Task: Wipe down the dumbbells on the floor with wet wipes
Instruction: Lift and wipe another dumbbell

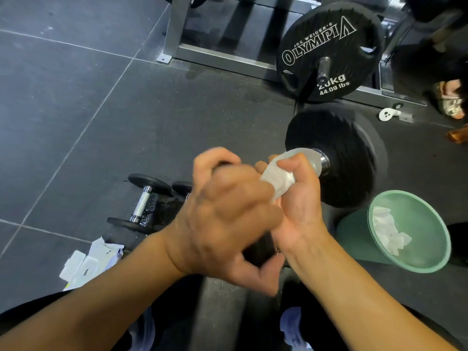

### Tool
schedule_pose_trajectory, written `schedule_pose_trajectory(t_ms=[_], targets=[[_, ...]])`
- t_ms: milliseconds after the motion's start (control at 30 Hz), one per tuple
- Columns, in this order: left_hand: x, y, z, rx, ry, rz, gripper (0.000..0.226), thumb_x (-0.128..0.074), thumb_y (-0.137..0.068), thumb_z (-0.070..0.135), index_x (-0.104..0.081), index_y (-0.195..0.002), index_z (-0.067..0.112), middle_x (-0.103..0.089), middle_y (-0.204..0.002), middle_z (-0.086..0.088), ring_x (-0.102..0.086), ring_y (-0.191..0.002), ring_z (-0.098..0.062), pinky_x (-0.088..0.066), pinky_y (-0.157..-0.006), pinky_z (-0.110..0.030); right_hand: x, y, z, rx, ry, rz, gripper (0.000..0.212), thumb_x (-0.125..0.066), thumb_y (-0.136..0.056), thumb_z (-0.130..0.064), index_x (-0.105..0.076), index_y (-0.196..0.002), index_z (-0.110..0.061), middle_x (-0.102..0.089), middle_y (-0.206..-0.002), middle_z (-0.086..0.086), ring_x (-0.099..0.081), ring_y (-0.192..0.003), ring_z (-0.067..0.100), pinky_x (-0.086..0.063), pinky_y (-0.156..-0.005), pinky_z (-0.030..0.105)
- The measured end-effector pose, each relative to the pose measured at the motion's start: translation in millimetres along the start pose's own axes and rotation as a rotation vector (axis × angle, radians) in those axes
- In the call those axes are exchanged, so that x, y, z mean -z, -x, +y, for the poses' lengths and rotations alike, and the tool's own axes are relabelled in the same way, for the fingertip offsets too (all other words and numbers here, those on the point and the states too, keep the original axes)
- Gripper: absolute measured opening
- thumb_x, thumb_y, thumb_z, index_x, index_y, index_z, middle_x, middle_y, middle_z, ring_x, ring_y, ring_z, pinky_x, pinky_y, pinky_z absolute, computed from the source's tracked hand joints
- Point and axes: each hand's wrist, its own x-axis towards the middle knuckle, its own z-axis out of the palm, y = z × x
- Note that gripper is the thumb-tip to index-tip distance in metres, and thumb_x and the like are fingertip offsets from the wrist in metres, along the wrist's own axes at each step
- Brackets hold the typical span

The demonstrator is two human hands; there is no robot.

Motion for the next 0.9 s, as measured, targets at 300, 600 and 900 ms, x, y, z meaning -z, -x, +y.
schedule_pose_trajectory(t_ms=[300, 600, 900], targets=[[-5, -8, -20, 0.825, 0.48, 0.132, 0.021, -0.048, -0.088, 0.03, -0.051, -0.071, 0.018, -0.048, -0.075, -0.008, -0.045, -0.075, -0.021, -0.037, -0.073, -0.035, 7, -1, 3, 0.085, -0.016, 0.004, 0.026, -0.033, -0.084, -0.013, -0.029, -0.06, -0.022, -0.023, -0.054, -0.002, -0.035, -0.043, 0.016, -0.043, -0.051, 0.025], [-21, 8, 3, 2.217, 1.519, -0.133, 0.029, -0.07, -0.079, 0.039, -0.067, -0.069, 0.012, -0.063, -0.068, -0.008, -0.062, -0.051, -0.024, -0.051, -0.059, -0.031, 10, -2, 0, 0.143, 0.021, -0.039, 0.019, -0.037, -0.078, -0.011, -0.032, -0.063, -0.021, -0.024, -0.054, -0.004, -0.032, -0.047, 0.016, -0.05, -0.058, 0.031], [-29, -13, -27, 1.586, 1.085, 0.462, 0.046, -0.043, -0.092, 0.046, -0.056, -0.056, 0.02, -0.052, -0.061, -0.003, -0.049, -0.057, -0.022, -0.039, -0.065, -0.036, -3, 2, -4, 0.142, -0.08, -0.067, 0.023, -0.033, -0.082, -0.008, -0.029, -0.063, -0.018, -0.032, -0.052, -0.001, -0.042, -0.04, 0.017, -0.048, -0.042, 0.027]])
